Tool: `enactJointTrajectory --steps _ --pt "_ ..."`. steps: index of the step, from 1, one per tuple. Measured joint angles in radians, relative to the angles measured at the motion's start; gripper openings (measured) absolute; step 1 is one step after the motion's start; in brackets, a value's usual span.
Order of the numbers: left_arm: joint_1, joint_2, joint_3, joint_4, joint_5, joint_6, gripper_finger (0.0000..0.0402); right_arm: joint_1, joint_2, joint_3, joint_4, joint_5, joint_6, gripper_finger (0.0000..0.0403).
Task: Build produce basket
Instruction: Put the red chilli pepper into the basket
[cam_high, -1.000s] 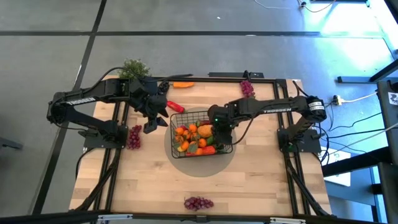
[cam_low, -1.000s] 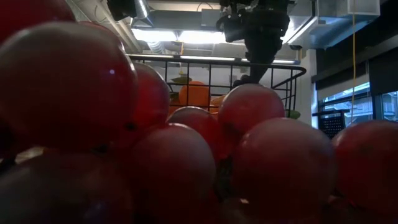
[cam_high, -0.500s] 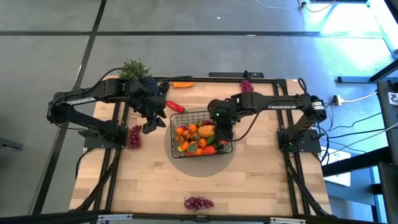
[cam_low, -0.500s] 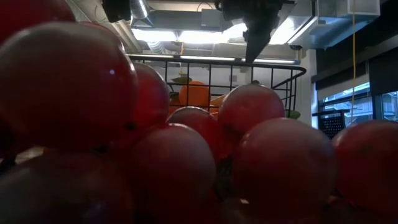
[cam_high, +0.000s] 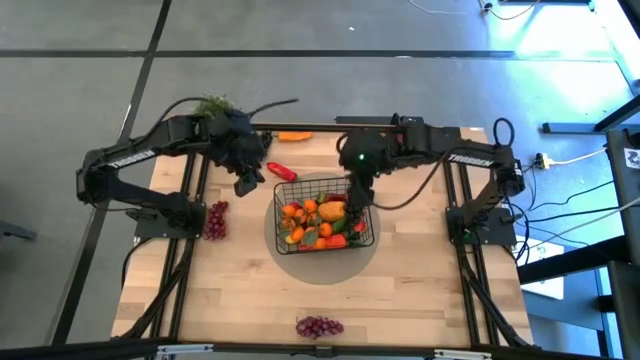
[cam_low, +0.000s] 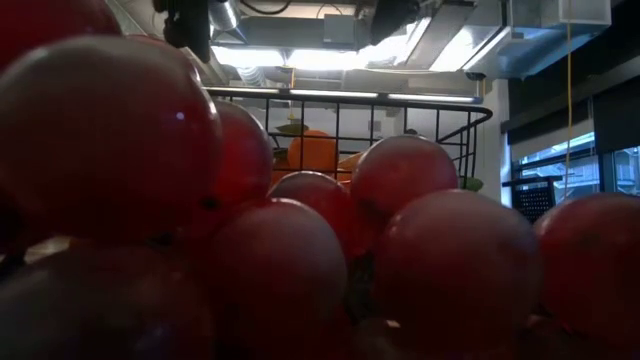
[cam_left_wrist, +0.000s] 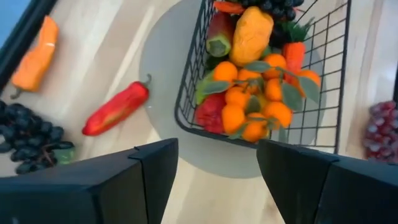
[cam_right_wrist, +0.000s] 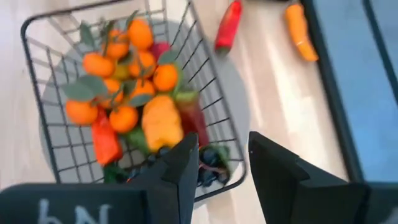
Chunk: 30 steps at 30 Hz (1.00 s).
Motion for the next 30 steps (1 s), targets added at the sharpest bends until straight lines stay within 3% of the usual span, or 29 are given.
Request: enactJointTrajectory --steps 6,11,21,30 --pt "0.122 0.000 0.000 -0.001 0.114 0.204 0.0208 -0.090 -0.003 0.061 -0.007 -0.001 -0.044 0.0130" --pt "0.176 0.004 -0.055 0.023 0.131 0.373 0.0208 -0.193 -0.015 0.054 -0.033 -0.005 -0.070 0.0130" --pt "0.240 0.088 -0.225 0.159 0.155 0.481 0.0208 -0.410 -0.015 0.053 -0.019 -0.311 -0.237 0.0129" --pt "0.268 0.266 -0.266 0.264 0.151 0.615 0.0208 -0.542 -0.015 0.052 -0.001 -0.355 -0.365 0.0130"
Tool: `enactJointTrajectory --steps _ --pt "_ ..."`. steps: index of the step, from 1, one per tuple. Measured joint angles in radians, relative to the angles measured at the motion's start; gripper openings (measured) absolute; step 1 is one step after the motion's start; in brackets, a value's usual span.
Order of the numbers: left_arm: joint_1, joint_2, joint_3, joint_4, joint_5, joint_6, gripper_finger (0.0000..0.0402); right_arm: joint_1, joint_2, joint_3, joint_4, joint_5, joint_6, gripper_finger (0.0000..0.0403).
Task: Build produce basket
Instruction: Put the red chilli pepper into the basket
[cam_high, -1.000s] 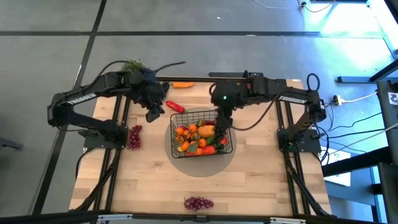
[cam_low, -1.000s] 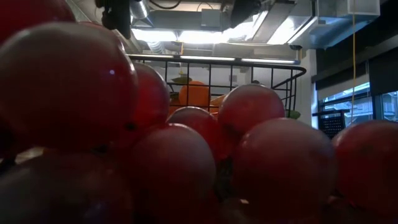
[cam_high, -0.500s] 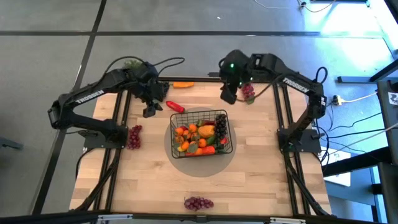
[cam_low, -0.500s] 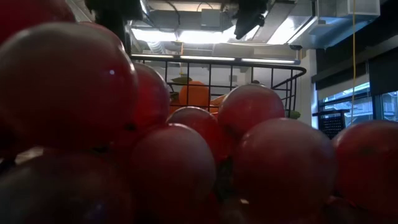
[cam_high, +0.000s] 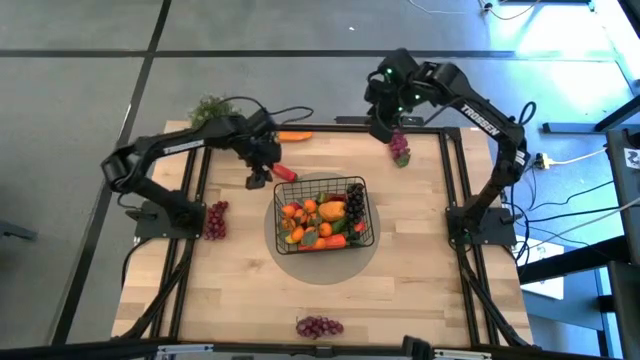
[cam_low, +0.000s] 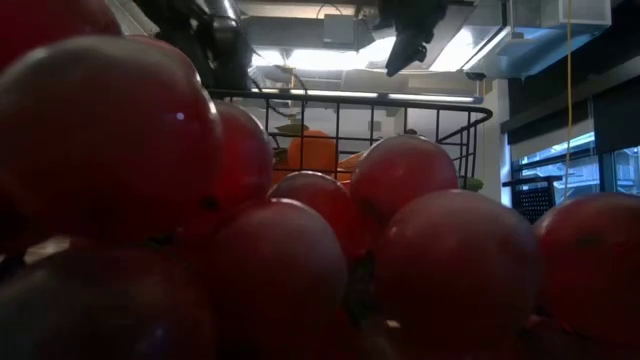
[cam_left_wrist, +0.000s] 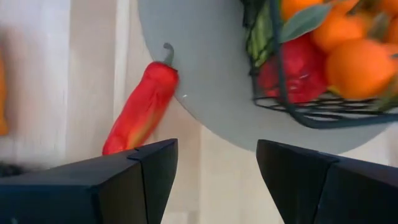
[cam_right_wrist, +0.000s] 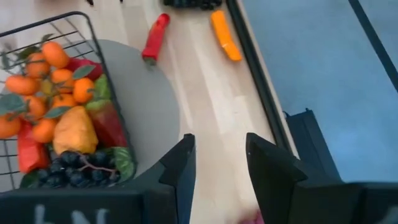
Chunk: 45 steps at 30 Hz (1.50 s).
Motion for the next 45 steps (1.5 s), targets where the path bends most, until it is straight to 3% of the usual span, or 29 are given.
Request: enactJointTrajectory --steps 7,16,27,45 --pt "0.017 0.134 0.000 0.059 -0.050 0.048 0.0208 -0.044 0.000 0.000 -0.016 -0.007 -0.050 0.0130" --pt "0.050 0.200 0.000 0.113 -0.103 0.114 0.0208 -0.108 0.017 -0.001 -0.019 -0.197 -0.162 0.0129" --pt "0.099 0.199 0.000 0.118 -0.103 0.224 0.0208 -0.136 0.038 -0.001 -0.005 -0.183 -0.206 0.0129" --pt "0.106 0.199 0.000 0.143 -0.119 0.217 0.0208 -0.135 0.038 -0.001 0.015 -0.182 -0.206 0.0129"
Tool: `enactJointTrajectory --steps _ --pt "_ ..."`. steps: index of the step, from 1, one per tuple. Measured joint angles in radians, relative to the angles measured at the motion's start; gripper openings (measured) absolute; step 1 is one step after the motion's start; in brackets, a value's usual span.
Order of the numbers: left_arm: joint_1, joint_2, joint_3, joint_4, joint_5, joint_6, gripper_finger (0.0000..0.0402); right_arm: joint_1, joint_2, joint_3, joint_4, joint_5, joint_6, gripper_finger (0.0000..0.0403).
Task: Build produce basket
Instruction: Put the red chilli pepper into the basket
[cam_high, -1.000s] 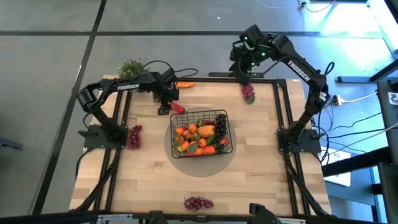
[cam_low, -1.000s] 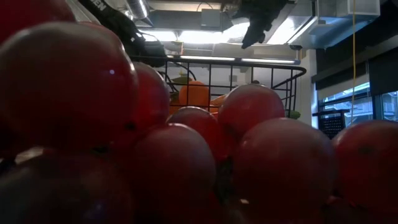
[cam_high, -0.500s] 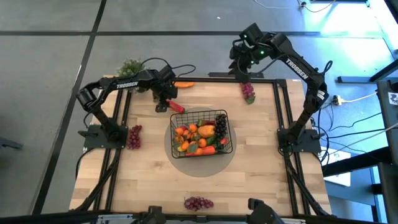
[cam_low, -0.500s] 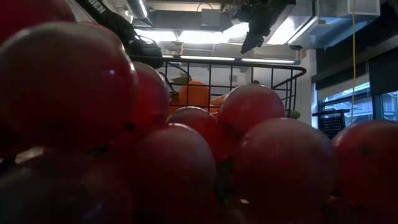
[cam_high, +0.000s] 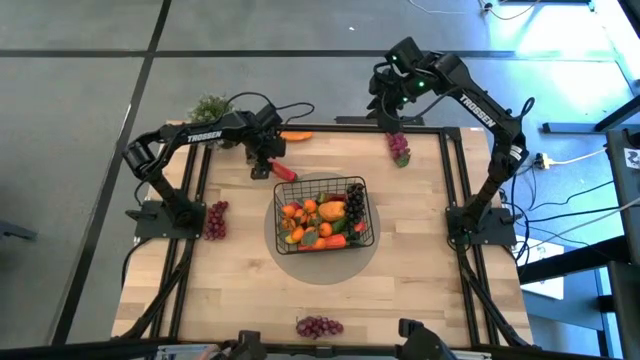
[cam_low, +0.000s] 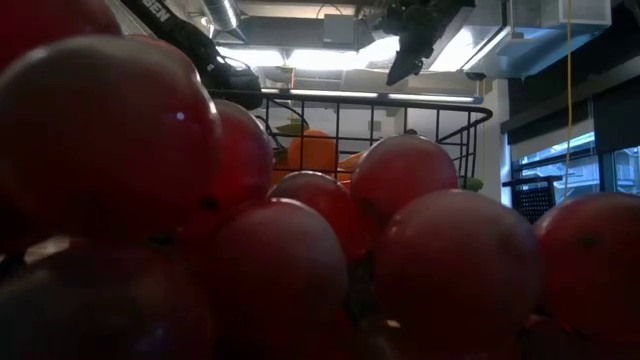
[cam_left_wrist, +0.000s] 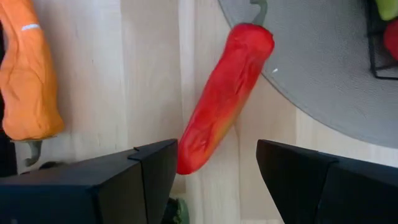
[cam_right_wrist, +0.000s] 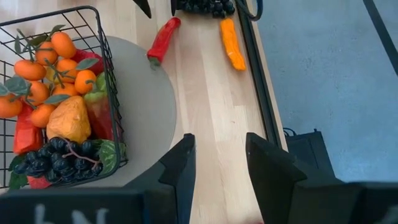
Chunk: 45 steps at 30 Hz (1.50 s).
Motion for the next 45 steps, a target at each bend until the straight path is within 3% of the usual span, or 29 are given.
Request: enactJointTrajectory --steps 14,24,29,39,45 --pt "-0.001 0.000 0.000 -0.011 0.038 0.096 0.0214 0.000 0.000 0.000 -0.001 0.000 0.000 0.0129" --pt "-0.015 0.064 0.000 0.001 0.071 0.122 0.0283 0.000 0.000 0.000 -0.002 0.001 0.000 0.0129" --pt "-0.014 0.091 0.000 0.068 0.064 0.206 0.0305 0.000 0.000 0.000 -0.002 0.001 0.000 0.0129" --pt "-0.015 0.174 0.001 0.105 0.065 0.218 0.0308 0.000 0.000 0.000 -0.002 0.001 0.000 0.0129" --pt "-0.027 0.190 0.000 0.079 0.066 0.151 0.0305 0.000 0.000 0.000 -0.002 0.001 0.000 0.0129"
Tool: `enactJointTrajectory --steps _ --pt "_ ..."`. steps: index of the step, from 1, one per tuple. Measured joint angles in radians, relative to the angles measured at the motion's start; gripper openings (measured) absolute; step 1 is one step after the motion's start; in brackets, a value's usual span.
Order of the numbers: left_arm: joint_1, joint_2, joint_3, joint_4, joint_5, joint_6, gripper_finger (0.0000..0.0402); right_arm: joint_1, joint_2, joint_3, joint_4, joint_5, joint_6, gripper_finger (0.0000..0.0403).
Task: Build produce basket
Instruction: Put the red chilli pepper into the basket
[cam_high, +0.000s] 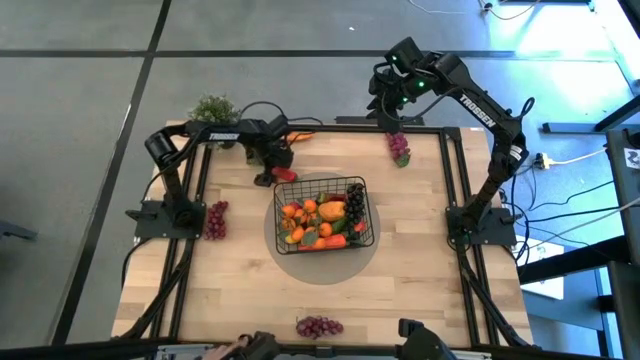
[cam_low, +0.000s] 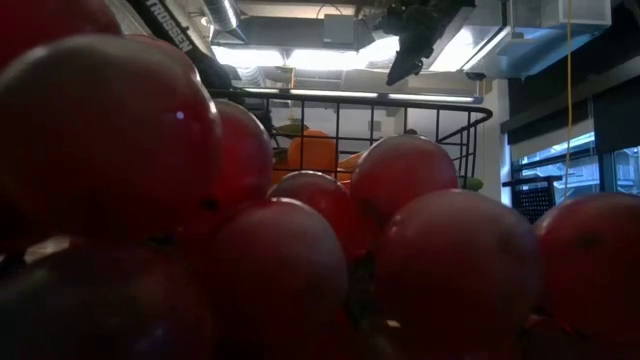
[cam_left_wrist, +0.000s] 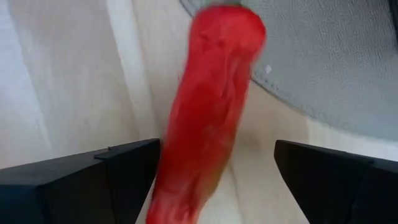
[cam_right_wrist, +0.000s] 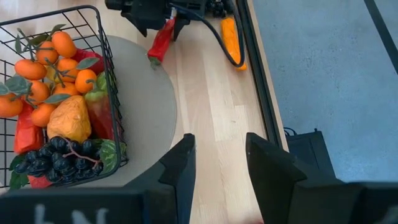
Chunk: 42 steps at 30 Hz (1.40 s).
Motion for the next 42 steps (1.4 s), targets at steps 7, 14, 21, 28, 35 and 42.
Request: enactJointTrajectory --steps 7,14,21,28,35,42 --pt "-0.004 0.000 0.000 0.020 -0.033 -0.042 0.0303 0.000 0.000 0.000 0.000 0.000 0.000 0.0129" --pt "-0.004 0.000 0.000 0.020 -0.032 -0.043 0.0303 0.000 0.000 0.000 0.000 0.000 0.000 0.0129" --pt "-0.036 -0.003 -0.017 0.033 -0.072 -0.052 0.0302 0.000 0.000 0.000 0.000 0.000 0.000 0.0129" --pt "-0.084 -0.007 -0.023 0.047 -0.149 -0.119 0.0255 0.000 0.000 0.000 0.000 0.000 0.000 0.0129" --pt "-0.099 -0.010 -0.025 0.039 -0.163 -0.120 0.0165 0.000 0.000 0.000 0.000 0.000 0.000 0.0129" --pt "-0.086 -0.042 -0.029 -0.015 -0.217 -0.179 0.0082 0.000 0.000 0.000 0.000 0.000 0.000 0.0129"
